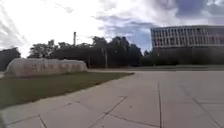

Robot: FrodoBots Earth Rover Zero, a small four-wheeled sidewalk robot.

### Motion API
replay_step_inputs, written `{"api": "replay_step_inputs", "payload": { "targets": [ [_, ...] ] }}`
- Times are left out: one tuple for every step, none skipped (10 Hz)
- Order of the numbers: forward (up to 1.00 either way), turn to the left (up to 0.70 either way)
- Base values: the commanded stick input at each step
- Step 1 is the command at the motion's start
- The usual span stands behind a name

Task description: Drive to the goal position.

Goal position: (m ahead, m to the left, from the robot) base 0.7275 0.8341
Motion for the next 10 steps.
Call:
{"api": "replay_step_inputs", "payload": {
  "targets": [
    [0.0,-0.7],
    [0.0,-0.7],
    [0.0,-0.7],
    [0.0,-0.7],
    [0.0,-0.7],
    [0.0,-0.7],
    [0.0,-0.7],
    [0.0,-0.7],
    [0.0,-0.7],
    [0.0,-0.7]
  ]
}}
